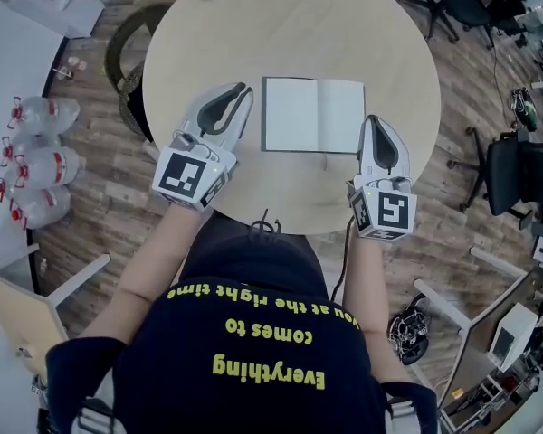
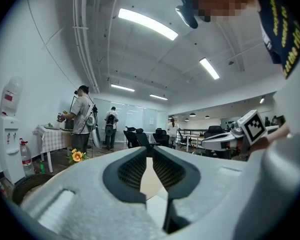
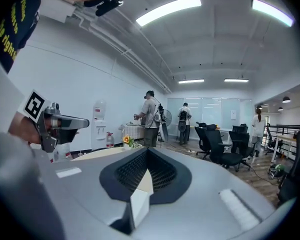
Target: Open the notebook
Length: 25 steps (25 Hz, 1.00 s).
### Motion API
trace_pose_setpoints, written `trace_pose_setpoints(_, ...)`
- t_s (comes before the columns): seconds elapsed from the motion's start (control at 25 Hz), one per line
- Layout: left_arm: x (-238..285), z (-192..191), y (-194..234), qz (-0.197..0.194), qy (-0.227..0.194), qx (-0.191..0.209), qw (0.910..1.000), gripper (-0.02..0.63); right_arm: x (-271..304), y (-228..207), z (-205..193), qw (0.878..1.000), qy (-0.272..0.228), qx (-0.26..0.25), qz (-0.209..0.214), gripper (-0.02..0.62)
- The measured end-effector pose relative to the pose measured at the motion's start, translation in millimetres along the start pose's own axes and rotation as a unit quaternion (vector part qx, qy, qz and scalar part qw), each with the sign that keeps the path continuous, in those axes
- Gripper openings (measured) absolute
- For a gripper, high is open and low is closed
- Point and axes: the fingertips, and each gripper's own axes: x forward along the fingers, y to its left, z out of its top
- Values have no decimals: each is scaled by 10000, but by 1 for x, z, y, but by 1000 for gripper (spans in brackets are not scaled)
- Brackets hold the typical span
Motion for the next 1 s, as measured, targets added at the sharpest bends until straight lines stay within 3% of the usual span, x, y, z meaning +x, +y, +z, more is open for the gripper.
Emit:
trace_pose_setpoints(0.6, 0, 46, 4, -82, -401, 136, 9991, 40, -6, 20, 73, 9976, -680, -94, -10, 12)
trace_pose_setpoints(1.0, 3, 61, 1, -128, -578, 178, 9981, 37, -8, 40, 85, 9956, -919, -64, 196, 12)
